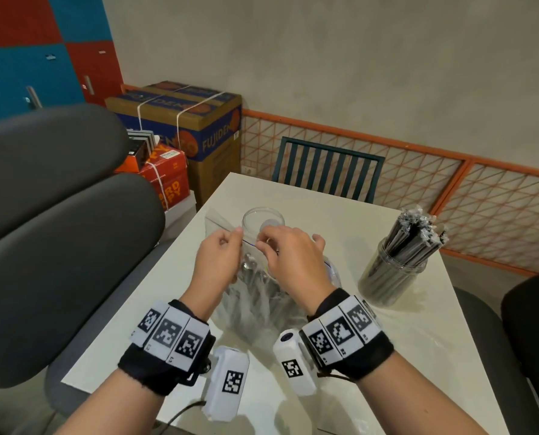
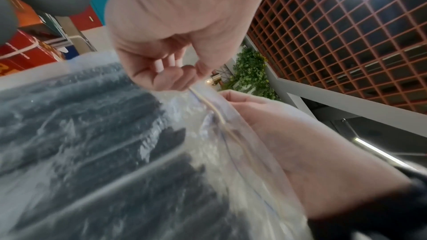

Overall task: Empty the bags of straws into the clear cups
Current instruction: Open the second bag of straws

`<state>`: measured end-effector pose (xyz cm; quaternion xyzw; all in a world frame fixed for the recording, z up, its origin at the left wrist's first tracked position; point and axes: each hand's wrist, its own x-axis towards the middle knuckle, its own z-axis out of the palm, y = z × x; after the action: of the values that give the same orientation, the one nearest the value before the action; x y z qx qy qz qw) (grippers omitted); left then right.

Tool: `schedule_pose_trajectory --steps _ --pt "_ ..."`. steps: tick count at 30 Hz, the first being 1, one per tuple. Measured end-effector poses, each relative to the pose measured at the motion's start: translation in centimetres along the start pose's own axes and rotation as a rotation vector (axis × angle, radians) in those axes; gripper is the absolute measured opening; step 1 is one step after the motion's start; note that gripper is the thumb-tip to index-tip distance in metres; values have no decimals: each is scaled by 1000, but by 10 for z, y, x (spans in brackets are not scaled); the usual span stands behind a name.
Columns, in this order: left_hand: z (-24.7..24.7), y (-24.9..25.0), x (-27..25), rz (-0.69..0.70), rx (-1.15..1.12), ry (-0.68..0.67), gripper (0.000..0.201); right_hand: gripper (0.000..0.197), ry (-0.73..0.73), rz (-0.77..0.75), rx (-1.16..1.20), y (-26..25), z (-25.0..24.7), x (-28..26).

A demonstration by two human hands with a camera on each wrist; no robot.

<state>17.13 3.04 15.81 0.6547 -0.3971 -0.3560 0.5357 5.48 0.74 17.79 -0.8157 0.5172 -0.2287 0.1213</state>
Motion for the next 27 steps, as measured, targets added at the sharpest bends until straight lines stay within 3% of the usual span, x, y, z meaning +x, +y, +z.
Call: schedule_pose_trajectory --steps 7,15,23,25,27 --pt "-20 -2 3 19 4 58 28 16 30 134 91 18 -7 18" --pt "-12 -2 15 12 112 -35 35 12 -33 -1 72 4 3 15" --pt "-36 -15 -17 -169 -28 0 36 16 65 272 181 37 -1 36" --pt "-47 -20 -24 -202 27 -31 36 16 77 307 186 45 -3 38" --pt "-60 -20 -23 -189 205 -65 23 16 69 300 190 46 -3 38"
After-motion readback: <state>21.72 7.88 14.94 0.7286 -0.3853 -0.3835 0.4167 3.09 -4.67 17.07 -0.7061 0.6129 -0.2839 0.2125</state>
